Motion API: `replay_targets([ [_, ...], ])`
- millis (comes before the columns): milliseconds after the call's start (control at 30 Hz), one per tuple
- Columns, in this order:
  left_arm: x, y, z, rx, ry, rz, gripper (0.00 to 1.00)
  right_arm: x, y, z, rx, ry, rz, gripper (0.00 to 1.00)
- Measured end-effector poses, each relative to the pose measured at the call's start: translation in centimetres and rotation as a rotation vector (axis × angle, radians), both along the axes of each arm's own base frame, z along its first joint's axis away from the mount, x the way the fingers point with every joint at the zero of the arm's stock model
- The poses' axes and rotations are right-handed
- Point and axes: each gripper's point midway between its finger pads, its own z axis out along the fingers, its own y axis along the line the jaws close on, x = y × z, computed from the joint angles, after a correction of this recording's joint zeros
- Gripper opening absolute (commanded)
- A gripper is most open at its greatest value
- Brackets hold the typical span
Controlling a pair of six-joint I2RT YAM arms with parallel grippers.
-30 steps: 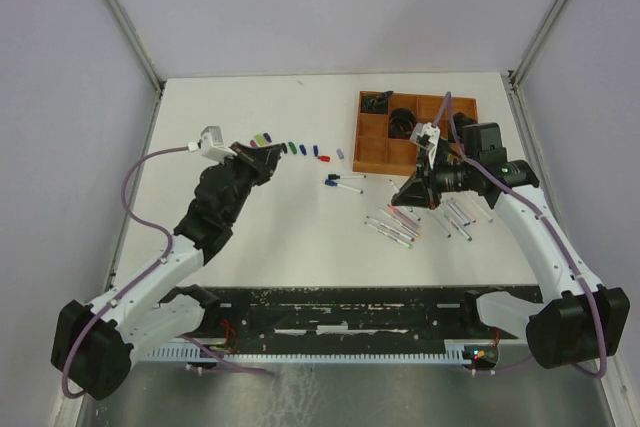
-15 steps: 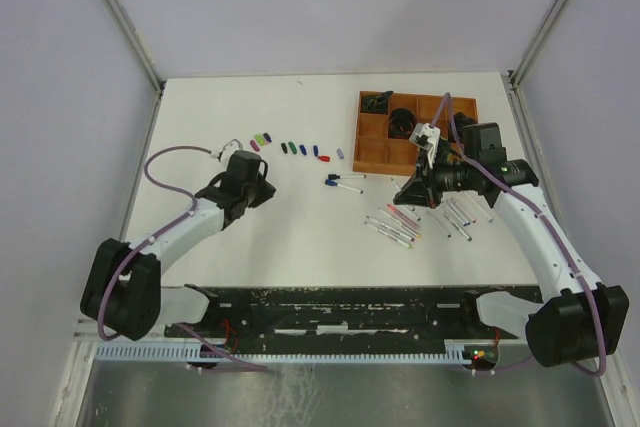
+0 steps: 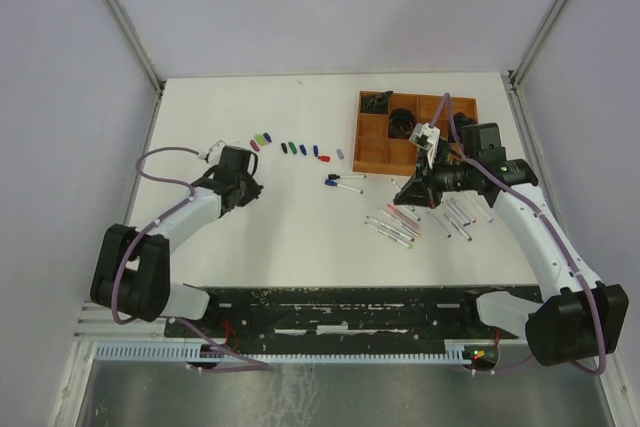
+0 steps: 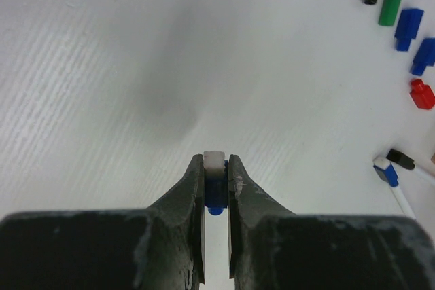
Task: Open the pen caps
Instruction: Place the pen cap at the center of the board.
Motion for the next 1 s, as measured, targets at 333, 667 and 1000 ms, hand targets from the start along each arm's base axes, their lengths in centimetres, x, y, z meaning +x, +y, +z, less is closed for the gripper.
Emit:
replay_targets([
  [333, 0.9, 6.1, -2.5, 0.016, 0.106, 0.182, 0.03, 0.1, 0.0, -0.1, 0.0, 0.005, 0.0, 0.04],
  [667, 1.2, 8.7, -3.8, 0.013, 0.208, 0.258, 0.21, 0.0, 0.0, -0.1, 0.001, 0.006, 0.001, 0.04],
  [1000, 0.6, 9.1, -4.4, 0.0, 0.247, 0.27, 0.37, 0.0, 0.0, -0.1, 0.003, 0.006, 0.002, 0.03],
])
